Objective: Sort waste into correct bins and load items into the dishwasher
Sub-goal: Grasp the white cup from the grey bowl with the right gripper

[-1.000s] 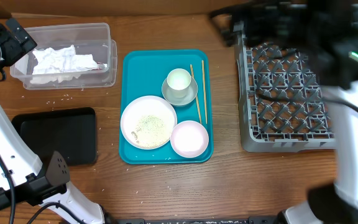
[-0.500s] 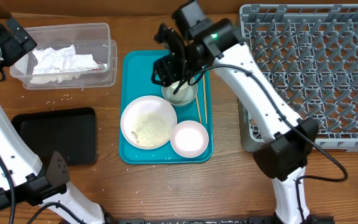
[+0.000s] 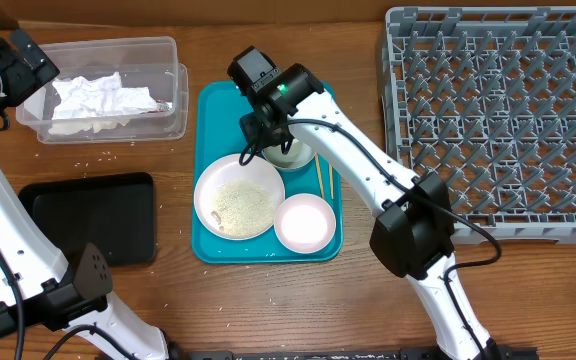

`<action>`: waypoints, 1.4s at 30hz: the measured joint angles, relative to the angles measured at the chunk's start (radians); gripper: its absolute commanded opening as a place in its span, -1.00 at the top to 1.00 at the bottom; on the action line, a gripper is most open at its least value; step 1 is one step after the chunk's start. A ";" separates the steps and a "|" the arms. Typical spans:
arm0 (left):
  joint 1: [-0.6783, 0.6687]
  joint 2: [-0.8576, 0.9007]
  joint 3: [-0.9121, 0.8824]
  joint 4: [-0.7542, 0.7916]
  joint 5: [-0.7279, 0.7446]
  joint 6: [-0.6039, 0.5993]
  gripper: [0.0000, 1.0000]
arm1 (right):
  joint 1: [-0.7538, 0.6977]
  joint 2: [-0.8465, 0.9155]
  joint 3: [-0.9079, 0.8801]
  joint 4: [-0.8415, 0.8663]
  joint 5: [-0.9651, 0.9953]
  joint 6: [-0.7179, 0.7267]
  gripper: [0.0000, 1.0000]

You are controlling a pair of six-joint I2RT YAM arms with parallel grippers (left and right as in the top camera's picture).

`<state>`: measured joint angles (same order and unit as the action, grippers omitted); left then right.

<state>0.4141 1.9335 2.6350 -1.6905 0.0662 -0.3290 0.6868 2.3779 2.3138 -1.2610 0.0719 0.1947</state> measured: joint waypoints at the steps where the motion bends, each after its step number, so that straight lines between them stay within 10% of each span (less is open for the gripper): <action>1: 0.000 0.000 0.000 0.000 0.000 0.000 -1.00 | 0.000 0.005 0.000 0.005 0.006 0.002 -0.18; 15: 0.000 0.000 0.000 0.000 0.000 0.000 -1.00 | -0.005 0.011 -0.098 0.093 0.034 0.011 0.16; 26: 0.000 0.000 0.000 0.000 0.000 0.000 -1.00 | -0.005 0.019 -0.049 0.039 0.037 0.014 0.93; 39: 0.000 0.000 0.000 0.000 0.000 0.000 -1.00 | -0.027 0.019 0.351 -0.146 0.006 0.043 0.92; 42: 0.000 0.000 0.000 0.000 0.000 0.000 -1.00 | -0.064 0.019 0.440 -0.185 -0.022 0.047 0.31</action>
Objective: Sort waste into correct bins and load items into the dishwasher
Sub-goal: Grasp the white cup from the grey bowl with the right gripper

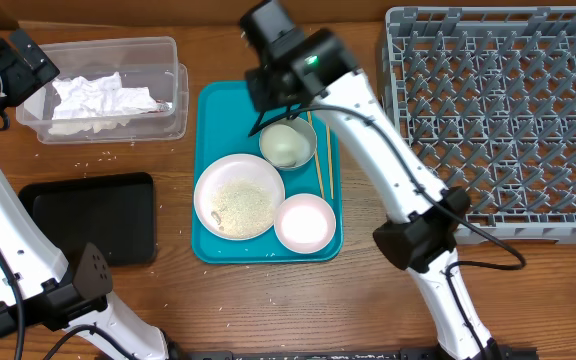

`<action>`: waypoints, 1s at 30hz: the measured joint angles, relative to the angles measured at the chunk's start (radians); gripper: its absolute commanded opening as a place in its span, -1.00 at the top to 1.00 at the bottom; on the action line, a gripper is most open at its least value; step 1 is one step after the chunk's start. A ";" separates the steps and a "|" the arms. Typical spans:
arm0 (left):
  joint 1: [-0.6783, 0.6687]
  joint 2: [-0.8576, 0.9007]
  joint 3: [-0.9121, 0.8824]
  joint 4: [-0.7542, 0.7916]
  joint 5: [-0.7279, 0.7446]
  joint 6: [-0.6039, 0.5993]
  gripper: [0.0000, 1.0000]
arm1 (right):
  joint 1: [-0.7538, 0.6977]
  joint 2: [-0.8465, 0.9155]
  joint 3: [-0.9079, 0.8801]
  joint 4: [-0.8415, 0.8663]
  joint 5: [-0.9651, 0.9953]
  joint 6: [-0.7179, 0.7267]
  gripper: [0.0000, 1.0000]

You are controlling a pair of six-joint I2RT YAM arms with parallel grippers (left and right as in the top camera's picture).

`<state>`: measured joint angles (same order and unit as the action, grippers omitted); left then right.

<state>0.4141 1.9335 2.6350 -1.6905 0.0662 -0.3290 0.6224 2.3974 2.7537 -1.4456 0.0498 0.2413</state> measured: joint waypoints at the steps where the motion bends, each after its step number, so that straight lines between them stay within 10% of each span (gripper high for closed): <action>1: 0.000 0.000 0.000 0.000 0.000 0.000 -1.00 | -0.017 0.000 0.021 -0.005 -0.019 0.003 0.23; 30: 0.000 0.000 0.000 0.000 0.000 0.000 -1.00 | 0.098 0.002 -0.463 0.145 -0.033 -0.122 0.03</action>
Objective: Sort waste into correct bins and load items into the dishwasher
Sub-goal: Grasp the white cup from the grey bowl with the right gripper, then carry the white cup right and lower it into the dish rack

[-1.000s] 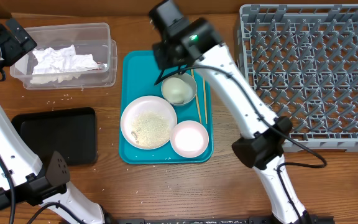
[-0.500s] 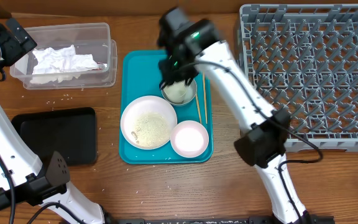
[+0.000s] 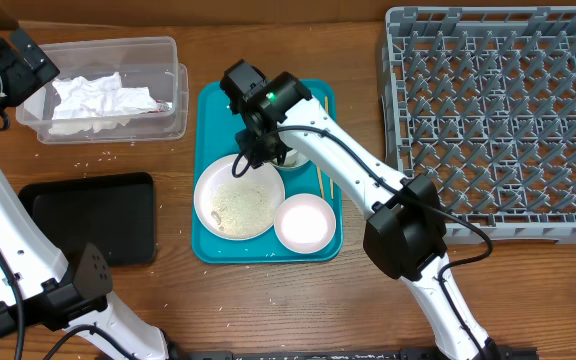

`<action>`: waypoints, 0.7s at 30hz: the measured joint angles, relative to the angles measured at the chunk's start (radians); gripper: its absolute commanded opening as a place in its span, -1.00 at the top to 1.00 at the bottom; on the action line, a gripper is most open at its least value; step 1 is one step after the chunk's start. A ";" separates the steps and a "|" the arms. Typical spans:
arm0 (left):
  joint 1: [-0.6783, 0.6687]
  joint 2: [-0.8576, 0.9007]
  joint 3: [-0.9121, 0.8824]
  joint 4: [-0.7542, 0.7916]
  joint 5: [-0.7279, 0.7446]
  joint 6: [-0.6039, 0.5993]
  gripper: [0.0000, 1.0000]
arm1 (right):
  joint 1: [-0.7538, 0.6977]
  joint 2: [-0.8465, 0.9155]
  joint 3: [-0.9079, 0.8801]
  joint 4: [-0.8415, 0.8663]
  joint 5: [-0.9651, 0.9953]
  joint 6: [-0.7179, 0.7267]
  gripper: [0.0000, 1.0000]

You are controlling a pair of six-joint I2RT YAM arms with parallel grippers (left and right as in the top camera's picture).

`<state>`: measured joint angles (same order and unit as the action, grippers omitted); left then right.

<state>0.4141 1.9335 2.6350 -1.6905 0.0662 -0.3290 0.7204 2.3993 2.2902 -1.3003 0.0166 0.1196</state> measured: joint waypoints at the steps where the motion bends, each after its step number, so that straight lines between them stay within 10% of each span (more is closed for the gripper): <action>1: 0.000 0.000 0.000 0.000 0.000 0.000 -1.00 | 0.000 0.000 -0.014 0.010 0.011 0.000 0.07; 11: 0.000 0.000 0.000 0.000 0.000 0.000 -1.00 | 0.000 0.000 -0.038 0.014 0.043 0.008 0.93; 21: 0.000 0.000 0.000 0.000 0.000 0.000 -1.00 | -0.024 0.000 0.306 -0.189 0.048 0.050 0.93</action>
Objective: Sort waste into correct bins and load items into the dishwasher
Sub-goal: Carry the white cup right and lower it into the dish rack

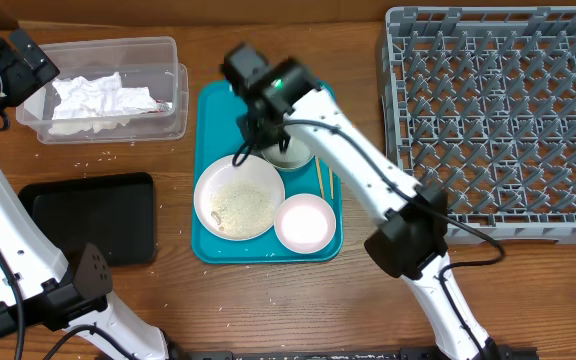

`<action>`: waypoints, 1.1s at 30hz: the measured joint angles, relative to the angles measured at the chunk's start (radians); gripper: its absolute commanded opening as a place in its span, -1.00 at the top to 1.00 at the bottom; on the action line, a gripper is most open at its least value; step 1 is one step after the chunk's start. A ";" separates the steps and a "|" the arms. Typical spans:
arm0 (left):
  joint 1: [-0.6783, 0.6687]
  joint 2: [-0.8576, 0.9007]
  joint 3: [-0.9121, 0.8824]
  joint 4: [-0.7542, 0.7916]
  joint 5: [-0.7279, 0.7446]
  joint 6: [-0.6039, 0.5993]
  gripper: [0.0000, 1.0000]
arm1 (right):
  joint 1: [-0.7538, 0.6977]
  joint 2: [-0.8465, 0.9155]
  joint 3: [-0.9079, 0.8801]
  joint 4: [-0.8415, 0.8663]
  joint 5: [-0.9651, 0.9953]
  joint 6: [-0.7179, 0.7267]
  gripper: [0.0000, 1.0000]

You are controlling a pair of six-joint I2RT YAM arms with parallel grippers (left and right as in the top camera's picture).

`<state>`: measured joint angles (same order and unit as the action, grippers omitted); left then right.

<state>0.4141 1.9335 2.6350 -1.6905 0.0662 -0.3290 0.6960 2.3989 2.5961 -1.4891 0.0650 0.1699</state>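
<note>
A teal tray (pixel 213 110) in the middle of the table carries a white plate (pixel 233 205) strewn with rice-like crumbs, a small white bowl (pixel 305 222), a metal bowl (pixel 296 155) half hidden under my right arm, and chopsticks (pixel 321 180). My right gripper (pixel 241 153) hangs blurred at the plate's far rim, left of the metal bowl; its jaws cannot be made out. At the far left edge my left gripper sits beside the clear bin, its fingers hidden.
A clear plastic bin (pixel 168 55) with crumpled white paper stands at the back left. In front of it lies a black tray (pixel 93 215). A grey dishwasher rack (pixel 498 120) fills the right side. Crumbs are scattered on the wood near the bin.
My right wrist has shifted slightly up and to the right and is blurred, with the fingertips still at the plate's far rim. The dishes and the left arm are where they were.
My right gripper was first low over the metal bowl. Then it stood raised near the tray's far edge, leaving the bowl and its pale contents in full view. After that it was down at the plate's far rim, where it remains. The left arm stayed still.
</note>
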 measured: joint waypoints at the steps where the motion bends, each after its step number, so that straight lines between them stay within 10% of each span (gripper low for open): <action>1: 0.000 0.000 0.000 0.000 0.000 0.000 -1.00 | -0.012 -0.001 0.060 -0.027 -0.002 0.007 0.93; 7: 0.000 0.000 0.000 0.000 0.000 0.000 -1.00 | -0.238 -0.017 0.429 -0.177 -0.089 0.030 0.93; 12: 0.000 0.000 0.000 0.000 0.000 0.000 -1.00 | -0.717 -0.044 0.517 -0.196 -0.475 0.039 0.92; 24: 0.000 0.000 0.000 0.000 0.000 0.000 -1.00 | -1.292 -0.044 0.127 -0.181 -0.978 -0.107 0.93; 33: 0.000 0.000 0.000 0.000 0.000 0.000 -1.00 | -1.456 -0.043 -0.320 0.204 -1.440 -0.195 0.93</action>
<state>0.4141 1.9335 2.6350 -1.6901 0.0662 -0.3290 -0.7601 2.3558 2.2761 -1.2846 -1.3750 -0.0254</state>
